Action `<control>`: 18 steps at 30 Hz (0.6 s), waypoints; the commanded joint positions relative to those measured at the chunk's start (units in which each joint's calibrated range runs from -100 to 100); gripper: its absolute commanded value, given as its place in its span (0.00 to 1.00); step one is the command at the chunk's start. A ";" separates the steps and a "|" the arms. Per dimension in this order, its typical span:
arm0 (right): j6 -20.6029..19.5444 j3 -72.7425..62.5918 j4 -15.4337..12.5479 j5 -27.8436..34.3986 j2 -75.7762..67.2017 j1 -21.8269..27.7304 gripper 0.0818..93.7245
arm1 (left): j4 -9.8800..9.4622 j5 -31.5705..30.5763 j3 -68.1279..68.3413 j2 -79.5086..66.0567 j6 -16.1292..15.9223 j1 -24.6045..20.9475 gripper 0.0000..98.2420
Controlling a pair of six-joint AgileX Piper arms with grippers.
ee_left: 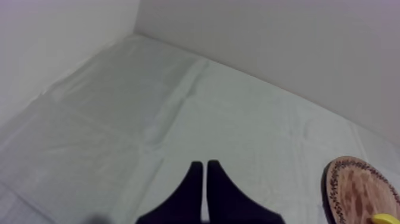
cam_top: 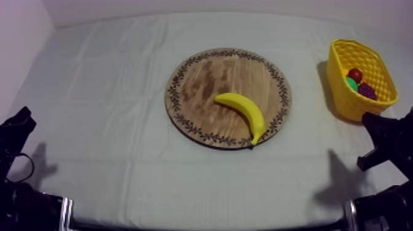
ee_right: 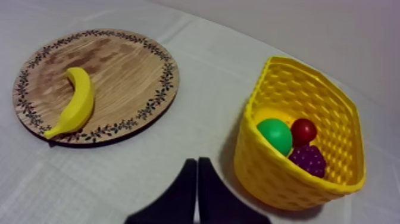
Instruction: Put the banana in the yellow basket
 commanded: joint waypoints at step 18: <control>0.22 0.01 0.03 -0.01 -0.03 -1.20 0.00 | 0.03 0.00 0.03 0.00 -0.01 0.01 0.00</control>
